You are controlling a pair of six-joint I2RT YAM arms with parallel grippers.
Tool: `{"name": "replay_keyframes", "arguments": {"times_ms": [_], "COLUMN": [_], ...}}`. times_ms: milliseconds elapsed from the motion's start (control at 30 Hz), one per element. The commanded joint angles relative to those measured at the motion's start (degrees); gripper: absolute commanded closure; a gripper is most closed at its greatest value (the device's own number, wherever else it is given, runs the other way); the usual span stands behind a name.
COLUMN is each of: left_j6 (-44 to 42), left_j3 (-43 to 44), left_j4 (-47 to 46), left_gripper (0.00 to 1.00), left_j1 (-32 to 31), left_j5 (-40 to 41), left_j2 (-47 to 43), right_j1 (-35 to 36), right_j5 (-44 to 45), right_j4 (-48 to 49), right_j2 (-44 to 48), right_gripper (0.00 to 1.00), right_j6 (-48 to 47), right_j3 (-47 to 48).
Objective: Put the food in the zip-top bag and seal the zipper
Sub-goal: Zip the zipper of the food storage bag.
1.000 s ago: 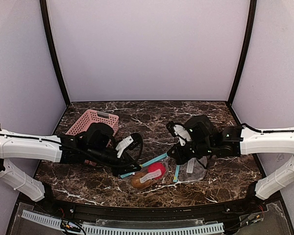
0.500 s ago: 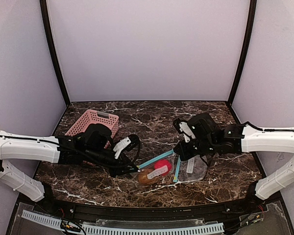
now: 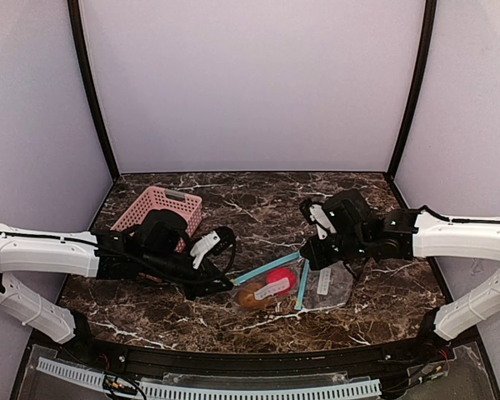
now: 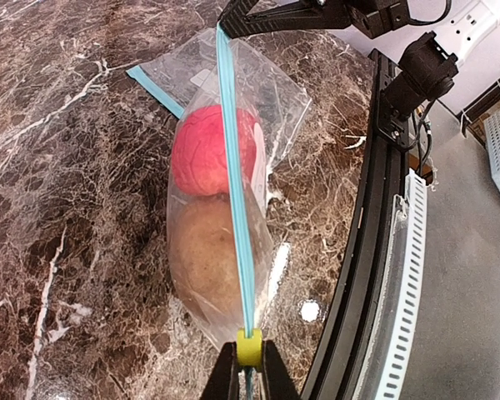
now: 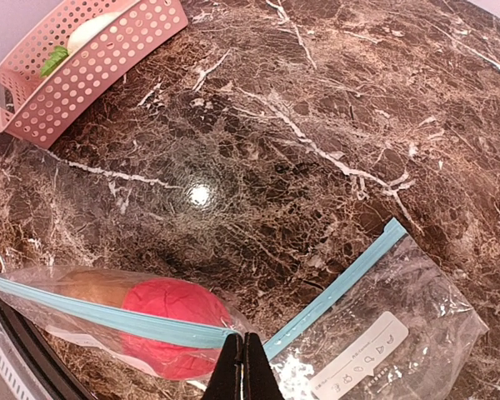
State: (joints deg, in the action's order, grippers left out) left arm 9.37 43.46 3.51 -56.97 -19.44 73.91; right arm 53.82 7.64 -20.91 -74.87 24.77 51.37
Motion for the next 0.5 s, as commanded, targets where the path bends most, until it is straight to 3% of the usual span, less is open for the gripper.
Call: {"name": "replay_keyframes", "arguments": {"times_ms": [0, 233, 467], "left_j6": [-0.46, 2.18, 6.2], "left_j3": [-1.67, 2.74, 9.07], "left_j4": [5.33, 4.82, 6.05], "left_gripper": [0.99, 0.99, 0.99], "left_j1": [0.3, 1.58, 7.74], "left_j5": [-0.41, 5.86, 9.62], "left_j2": [-1.85, 2.65, 13.68], "right_j1": [-2.14, -2.14, -2.5], "right_j5": [6.26, 4.66, 9.93], "right_j4": [-2.94, -2.12, -2.53], "right_j2": [0.64, -3.67, -14.27], "right_gripper": [1.0, 1.0, 1.0], "right_j6": [0.07, -1.72, 1.3], "right_j3": [0.38, 4.52, 12.47]}}
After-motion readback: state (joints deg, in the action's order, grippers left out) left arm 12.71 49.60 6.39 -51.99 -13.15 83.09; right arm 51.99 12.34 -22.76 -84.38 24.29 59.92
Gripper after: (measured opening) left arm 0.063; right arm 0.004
